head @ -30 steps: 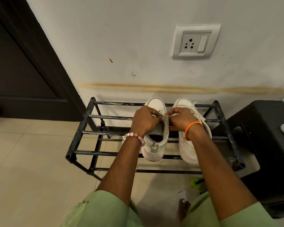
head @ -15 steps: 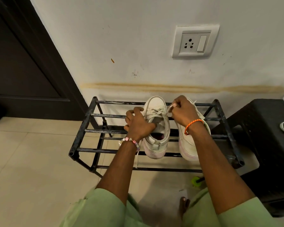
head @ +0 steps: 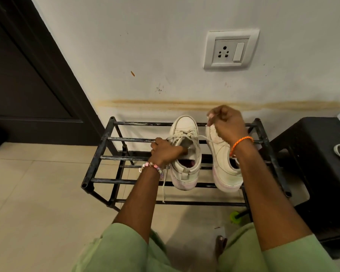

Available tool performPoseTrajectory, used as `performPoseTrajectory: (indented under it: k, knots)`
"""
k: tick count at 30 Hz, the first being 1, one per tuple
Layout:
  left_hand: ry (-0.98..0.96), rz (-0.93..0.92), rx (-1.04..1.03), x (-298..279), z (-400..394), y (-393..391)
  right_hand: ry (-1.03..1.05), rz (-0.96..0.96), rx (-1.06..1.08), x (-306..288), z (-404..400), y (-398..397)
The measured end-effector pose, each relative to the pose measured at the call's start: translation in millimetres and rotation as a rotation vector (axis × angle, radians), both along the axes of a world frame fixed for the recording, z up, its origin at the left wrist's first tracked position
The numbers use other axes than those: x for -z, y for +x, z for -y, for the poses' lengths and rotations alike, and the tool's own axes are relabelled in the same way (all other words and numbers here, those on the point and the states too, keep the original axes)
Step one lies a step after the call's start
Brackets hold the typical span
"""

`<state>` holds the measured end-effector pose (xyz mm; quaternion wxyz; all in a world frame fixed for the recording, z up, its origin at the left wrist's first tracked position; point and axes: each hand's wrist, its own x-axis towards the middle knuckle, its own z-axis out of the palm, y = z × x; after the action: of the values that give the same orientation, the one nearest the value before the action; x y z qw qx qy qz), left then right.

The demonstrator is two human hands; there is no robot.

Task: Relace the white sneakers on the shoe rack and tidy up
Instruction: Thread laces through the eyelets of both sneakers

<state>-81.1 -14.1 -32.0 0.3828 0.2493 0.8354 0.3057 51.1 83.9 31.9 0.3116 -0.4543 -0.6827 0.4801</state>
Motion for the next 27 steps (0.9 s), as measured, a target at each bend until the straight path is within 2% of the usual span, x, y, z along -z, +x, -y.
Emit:
performPoseTrajectory:
  k: [2,4,7,11,15,18,20,22,24,25,26,27]
  knots:
    - [-0.023,0.056,-0.007,-1,-1,-1,0.093,0.310,-0.091,18,0,0]
    - [-0.034,0.118,-0.029,0,-2,-2,0.095,0.487,-0.201,23,2,-1]
    - [-0.027,0.166,-0.046,-2,-3,0,0.074,0.593,-0.293,18,8,-6]
    - [-0.012,0.157,-0.074,0,-4,-2,0.112,0.587,-0.263,17,9,-7]
    - [-0.006,0.176,-0.046,-2,-3,-1,0.202,0.441,-0.198,13,10,-7]
    - [-0.011,0.181,-0.042,-2,-3,-2,0.195,0.190,-0.160,-6,8,-5]
    - [-0.009,0.172,-0.050,3,-4,-4,0.179,-0.064,-0.176,-27,11,-3]
    - [-0.008,0.169,-0.059,7,-7,-5,0.080,-0.342,-0.179,-45,12,2]
    - [-0.012,0.158,-0.055,8,-8,-6,-0.125,-0.513,-0.162,-54,11,5]
    - [-0.015,0.147,-0.051,8,-7,-6,-0.218,-0.530,-0.130,-54,10,5]
    - [-0.013,0.138,-0.045,8,-8,-7,-0.239,-0.463,-0.068,-50,8,5]
    - [0.006,0.125,-0.028,6,-8,-8,-0.171,-0.296,-0.005,-42,6,5]
